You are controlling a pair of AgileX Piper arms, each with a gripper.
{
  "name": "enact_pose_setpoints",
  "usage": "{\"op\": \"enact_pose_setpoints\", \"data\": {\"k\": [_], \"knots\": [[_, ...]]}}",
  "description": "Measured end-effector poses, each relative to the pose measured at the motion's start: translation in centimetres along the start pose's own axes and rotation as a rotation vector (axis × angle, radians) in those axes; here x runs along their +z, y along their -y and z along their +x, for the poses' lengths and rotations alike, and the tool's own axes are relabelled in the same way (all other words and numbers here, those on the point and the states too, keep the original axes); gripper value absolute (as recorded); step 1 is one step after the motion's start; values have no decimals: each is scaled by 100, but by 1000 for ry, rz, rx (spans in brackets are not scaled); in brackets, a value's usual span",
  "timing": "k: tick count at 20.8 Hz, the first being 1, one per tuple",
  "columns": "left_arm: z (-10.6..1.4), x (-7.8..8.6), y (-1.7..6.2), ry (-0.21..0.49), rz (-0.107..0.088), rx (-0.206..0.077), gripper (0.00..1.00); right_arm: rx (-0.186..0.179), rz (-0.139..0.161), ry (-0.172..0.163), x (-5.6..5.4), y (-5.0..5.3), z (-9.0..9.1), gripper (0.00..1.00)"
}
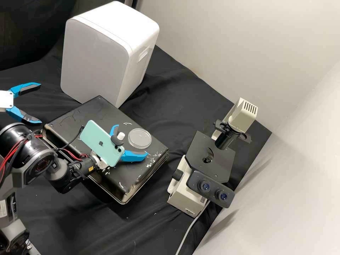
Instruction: Place the petri dish on the microscope
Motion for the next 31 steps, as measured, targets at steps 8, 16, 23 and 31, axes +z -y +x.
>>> {"op": "enact_pose_setpoints", "data": {"k": [8, 16, 23, 31], "knots": [[5, -2, -2, -4, -2, 1, 100, 18, -31, 13, 26, 33, 283, 100], [11, -2, 16, -5, 1, -9, 100, 38, -43, 45, 84, 92, 553, 100], [12, -11, 20, -14, -3, -11, 100, 51, -44, 56, 103, 97, 633, 100], [12, -13, 20, -17, -4, -11, 100, 47, -51, 59, 107, 101, 632, 0]]}}
